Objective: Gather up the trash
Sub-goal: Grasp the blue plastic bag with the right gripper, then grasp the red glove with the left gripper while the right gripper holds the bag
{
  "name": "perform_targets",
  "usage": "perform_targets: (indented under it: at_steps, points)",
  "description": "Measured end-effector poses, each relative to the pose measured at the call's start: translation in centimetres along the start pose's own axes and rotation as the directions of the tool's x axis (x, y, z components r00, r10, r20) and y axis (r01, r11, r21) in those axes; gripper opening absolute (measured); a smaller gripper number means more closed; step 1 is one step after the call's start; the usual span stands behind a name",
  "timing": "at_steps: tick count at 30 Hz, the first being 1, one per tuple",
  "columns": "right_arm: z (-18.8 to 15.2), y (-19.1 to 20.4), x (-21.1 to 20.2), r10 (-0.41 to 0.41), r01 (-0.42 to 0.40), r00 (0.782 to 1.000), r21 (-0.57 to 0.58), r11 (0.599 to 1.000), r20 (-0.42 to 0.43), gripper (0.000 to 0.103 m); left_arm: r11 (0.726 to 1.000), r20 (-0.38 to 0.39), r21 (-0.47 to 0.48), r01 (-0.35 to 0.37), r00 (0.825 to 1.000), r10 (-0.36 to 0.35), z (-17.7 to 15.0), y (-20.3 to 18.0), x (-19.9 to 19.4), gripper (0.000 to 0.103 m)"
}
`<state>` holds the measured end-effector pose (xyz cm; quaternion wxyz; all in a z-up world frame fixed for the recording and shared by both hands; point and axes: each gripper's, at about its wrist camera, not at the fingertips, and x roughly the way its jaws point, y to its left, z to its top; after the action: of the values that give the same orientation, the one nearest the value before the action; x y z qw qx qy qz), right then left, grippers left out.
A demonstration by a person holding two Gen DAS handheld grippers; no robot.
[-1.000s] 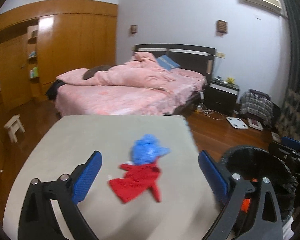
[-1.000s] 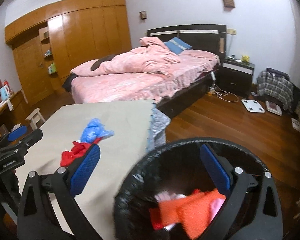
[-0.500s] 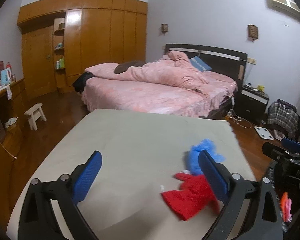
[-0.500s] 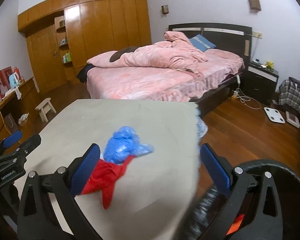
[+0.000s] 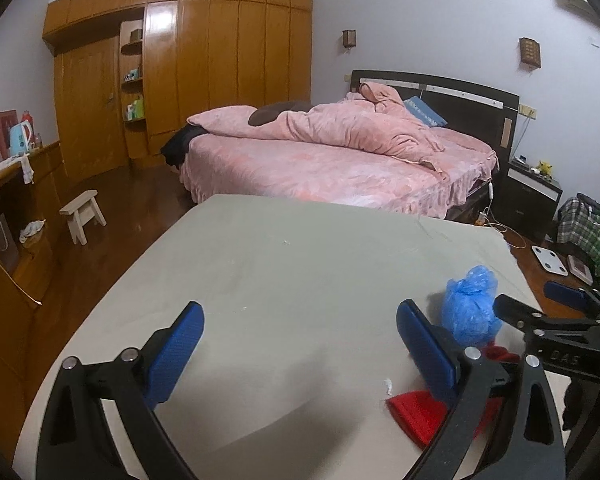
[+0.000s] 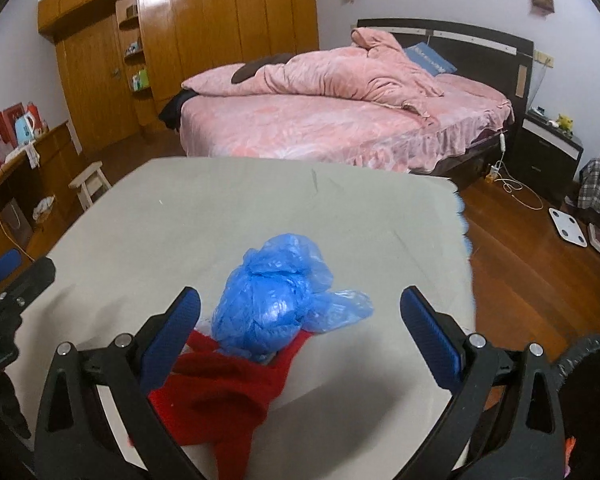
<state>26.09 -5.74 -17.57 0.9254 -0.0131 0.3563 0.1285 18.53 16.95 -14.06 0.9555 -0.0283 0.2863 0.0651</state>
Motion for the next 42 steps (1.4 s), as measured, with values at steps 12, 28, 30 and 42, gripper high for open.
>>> perform_targets:
  at_steps: [12,28,30,42]
  points:
    - [-0.9,1.4,3.4,0.027,-0.03,0.997,-0.034,0.999,-0.078,0.095,0.999,-0.034,-0.025,-0.021,0.999,0.02,-0.8,1.7,1.5,0.095]
    - [-0.5,1.7,3.3,0.115,-0.119,0.987,-0.034,0.992,-0.109,0.044,1.0,-0.038,-0.014,-0.004,0.999,0.003,-0.9,0.9,0.9,0.095]
    - [-0.2,1.4,2.6,0.116,-0.119,0.989,-0.026,0.993,-0.094,0.044,1.0,-0.035,-0.014,0.001,0.999,-0.002,-0.8,0.5,0.8,0.095]
    - [-0.4,-2.0,-1.9,0.096,-0.094,0.995,0.062,0.994,-0.03,0.044,0.997,-0.067,0.012,0.08,0.995,-0.079,-1.6,-3.7,0.3,0.094]
